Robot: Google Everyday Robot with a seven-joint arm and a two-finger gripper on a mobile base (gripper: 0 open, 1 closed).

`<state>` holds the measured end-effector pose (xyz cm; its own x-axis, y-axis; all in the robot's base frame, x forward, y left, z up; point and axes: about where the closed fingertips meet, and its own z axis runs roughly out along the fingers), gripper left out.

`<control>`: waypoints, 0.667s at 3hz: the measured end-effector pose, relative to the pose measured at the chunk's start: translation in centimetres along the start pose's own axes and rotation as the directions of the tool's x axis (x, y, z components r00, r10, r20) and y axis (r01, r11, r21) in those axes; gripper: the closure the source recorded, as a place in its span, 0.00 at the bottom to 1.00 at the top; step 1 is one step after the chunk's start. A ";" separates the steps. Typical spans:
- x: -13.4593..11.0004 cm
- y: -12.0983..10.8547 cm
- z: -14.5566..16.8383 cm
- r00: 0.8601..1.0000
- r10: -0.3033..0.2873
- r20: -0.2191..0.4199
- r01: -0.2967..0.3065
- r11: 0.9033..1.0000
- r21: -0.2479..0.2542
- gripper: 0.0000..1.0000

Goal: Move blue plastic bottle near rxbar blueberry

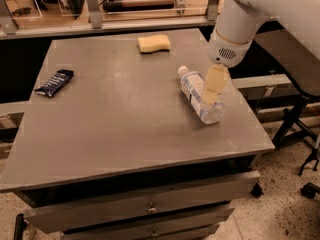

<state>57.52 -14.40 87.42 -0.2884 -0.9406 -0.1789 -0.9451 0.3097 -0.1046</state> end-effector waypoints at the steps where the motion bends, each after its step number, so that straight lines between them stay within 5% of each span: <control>1: 0.1 0.4 0.3 0.997 0.069 0.024 -0.069 0.998 -0.011 0.00; 2: -0.6 1.4 0.3 0.990 0.142 -0.007 -0.142 0.989 0.049 0.00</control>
Offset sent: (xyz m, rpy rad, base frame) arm -0.0363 0.0079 -0.0172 -0.1118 -0.0278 -0.4716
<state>56.48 -13.33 87.09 -0.4212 -0.8879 -0.1849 -0.8859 0.4465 -0.1258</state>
